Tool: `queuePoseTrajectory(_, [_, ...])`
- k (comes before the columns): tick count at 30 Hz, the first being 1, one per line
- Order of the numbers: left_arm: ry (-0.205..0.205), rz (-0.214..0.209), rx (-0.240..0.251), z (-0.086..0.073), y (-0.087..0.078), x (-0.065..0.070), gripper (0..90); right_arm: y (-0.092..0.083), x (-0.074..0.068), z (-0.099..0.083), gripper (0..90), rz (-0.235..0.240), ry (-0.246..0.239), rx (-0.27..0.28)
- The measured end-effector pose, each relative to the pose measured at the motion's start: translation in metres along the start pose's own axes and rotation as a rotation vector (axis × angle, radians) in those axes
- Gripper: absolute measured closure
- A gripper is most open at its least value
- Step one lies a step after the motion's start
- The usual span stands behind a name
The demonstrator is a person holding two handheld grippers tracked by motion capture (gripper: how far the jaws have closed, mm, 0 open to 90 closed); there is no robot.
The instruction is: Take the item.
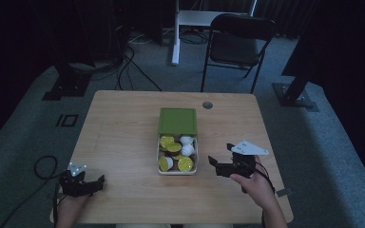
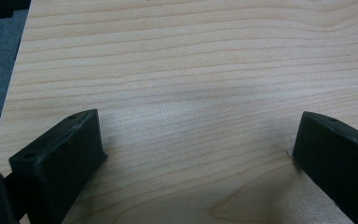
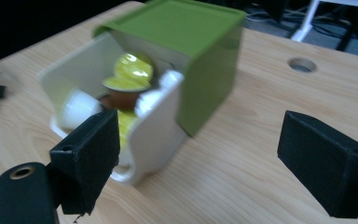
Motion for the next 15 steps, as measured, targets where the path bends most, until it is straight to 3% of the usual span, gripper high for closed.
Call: queuePoseTrajectory(15, [-0.001, 0.0, 0.0, 0.0, 0.0, 0.0, 1.8, 0.029, -0.037, 0.017, 13.1, 0.1, -0.042, -0.003])
Point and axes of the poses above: each handheld gripper's, and its own axes: y roughly forward along the jaws, z roughly out of its top, x roughly to its right, the point moved 1 cm from there along y, roughly forward along the jaws, and after that the axes turned 1 degree about -y, right-handed, at the moved point
